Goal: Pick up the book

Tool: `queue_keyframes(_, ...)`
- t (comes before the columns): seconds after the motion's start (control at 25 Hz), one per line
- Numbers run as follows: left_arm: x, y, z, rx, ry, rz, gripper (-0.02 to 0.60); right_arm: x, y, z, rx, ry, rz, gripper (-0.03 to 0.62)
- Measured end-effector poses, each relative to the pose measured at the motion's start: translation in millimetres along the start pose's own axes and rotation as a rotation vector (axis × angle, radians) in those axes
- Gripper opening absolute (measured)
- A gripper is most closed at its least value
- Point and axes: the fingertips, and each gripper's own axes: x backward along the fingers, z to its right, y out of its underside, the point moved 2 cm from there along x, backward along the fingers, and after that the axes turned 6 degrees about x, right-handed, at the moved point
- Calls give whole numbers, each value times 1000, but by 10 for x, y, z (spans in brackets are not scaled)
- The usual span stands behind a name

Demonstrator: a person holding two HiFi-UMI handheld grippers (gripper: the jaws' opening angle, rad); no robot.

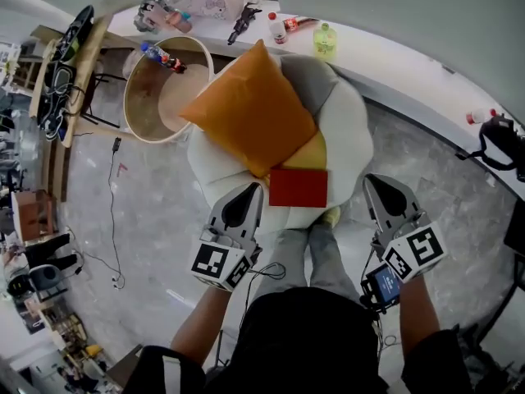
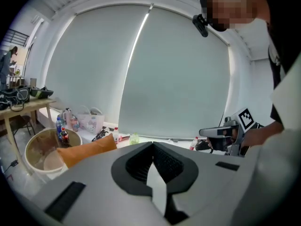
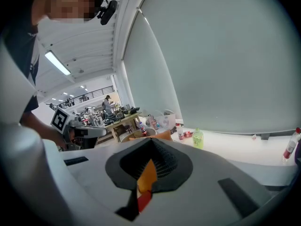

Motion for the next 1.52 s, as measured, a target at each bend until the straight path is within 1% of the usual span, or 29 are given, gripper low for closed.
queue_keyframes(0.12,-118,437,-323,48,-10,-98,12,-220,198,-41,-17,-11,-36,12)
queue_keyframes(0.32,-329,1142,-808,81,-26,-224,12,-556,537,-57,-6,-10,-77,12)
queue_keyframes(0.44,-441,1444,-1101,115,-44,-256,12,-779,727,-64,2,-15,-85,12)
queue_keyframes(0.52,-530,1615,-1238,110,-52,-269,12,-894,842,-61,1,-19,-85,12)
queue_keyframes(0.68,-631,2026,-1391,115,-46,-344,25,-988,1113,-67,-44,-15,-116,12)
queue_keyframes(0.8,-817,2245,-1547,120,-52,-364,32,-1115,1211,40,-55,-8,-110,12)
queue_keyframes(0.96,-939,2665,-1584,134,-33,-436,45,-1137,1446,108,-85,-2,-133,12)
queue_keyframes(1.08,-1130,2973,-1626,155,2,-485,85,-1222,1590,262,-85,13,-141,12)
queue_keyframes(1.16,-1180,3203,-1697,156,11,-523,109,-1304,1733,311,-100,14,-149,12)
queue_keyframes(1.28,-1263,3612,-1843,145,15,-602,166,-1419,1958,355,-121,1,-169,12)
queue_keyframes(1.44,-1396,4168,-2066,170,17,-697,195,-1598,2301,376,-167,-27,-192,12)
queue_keyframes(1.52,-1441,4457,-2156,195,16,-741,226,-1668,2514,375,-189,-41,-207,12)
